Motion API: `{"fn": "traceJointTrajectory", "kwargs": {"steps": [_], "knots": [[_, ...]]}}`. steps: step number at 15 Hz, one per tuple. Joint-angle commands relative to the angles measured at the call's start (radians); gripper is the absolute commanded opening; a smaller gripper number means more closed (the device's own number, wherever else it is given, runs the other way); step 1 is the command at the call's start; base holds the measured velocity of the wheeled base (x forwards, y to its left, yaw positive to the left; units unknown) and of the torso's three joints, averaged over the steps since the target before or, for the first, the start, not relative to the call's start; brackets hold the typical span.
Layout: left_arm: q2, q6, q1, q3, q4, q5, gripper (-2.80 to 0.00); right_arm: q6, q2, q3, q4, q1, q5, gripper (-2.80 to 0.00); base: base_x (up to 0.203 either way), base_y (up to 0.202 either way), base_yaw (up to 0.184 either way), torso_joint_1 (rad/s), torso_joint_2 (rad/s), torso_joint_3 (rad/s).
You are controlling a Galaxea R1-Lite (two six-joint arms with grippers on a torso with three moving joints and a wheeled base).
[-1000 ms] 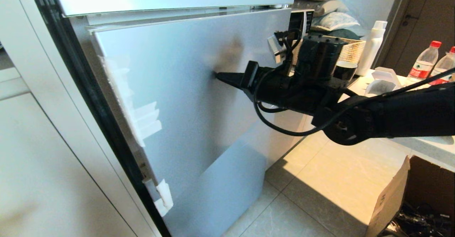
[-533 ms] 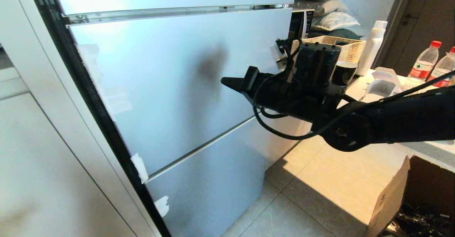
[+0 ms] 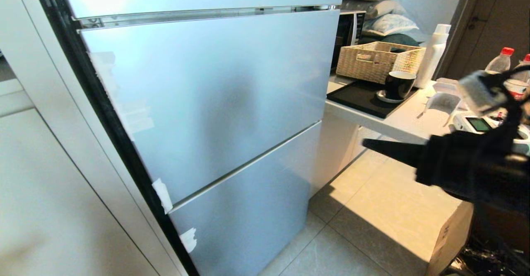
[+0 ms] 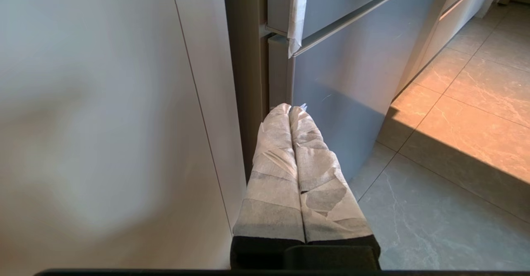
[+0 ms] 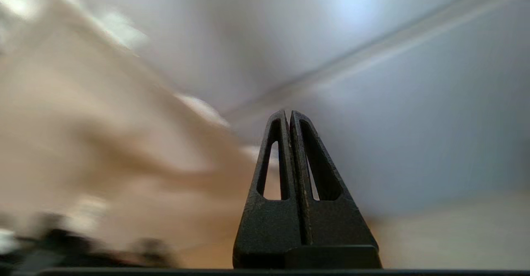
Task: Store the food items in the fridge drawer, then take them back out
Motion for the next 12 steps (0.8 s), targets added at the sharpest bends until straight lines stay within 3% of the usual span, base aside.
{"fn": "traceJointTrajectory", "kwargs": {"steps": [1, 3, 6, 7, 9, 12], "knots": [[0.001, 0.0, 0.0, 0.0, 0.0, 0.0, -2.8, -0.09, -0.46, 0.201, 0.13, -0.157, -0.045, -2.8, 0.0, 0.0, 0.0, 0.0, 0.0, 0.0], [0.001, 0.0, 0.0, 0.0, 0.0, 0.0, -2.8, -0.2, -0.703, 0.374, 0.227, -0.273, -0.077, -2.8, 0.0, 0.0, 0.0, 0.0, 0.0, 0.0], [0.001, 0.0, 0.0, 0.0, -0.001, 0.0, -2.8, -0.43, -0.96, 0.625, 0.332, -0.365, -0.11, -2.8, 0.0, 0.0, 0.0, 0.0, 0.0, 0.0], [0.001, -0.001, 0.0, 0.0, 0.0, 0.0, -2.8, -0.459, -0.987, 0.67, 0.379, -0.395, -0.121, -2.8, 0.0, 0.0, 0.0, 0.0, 0.0, 0.0], [0.001, -0.001, 0.0, 0.0, -0.001, 0.0, -2.8, -0.433, -0.988, 0.677, 0.463, -0.431, -0.125, -2.8, 0.0, 0.0, 0.0, 0.0, 0.0, 0.0], [0.001, -0.002, 0.0, 0.0, -0.001, 0.0, -2.8, -0.438, -1.11, 0.669, 0.481, -0.498, -0.124, -2.8, 0.0, 0.0, 0.0, 0.0, 0.0, 0.0]]}}
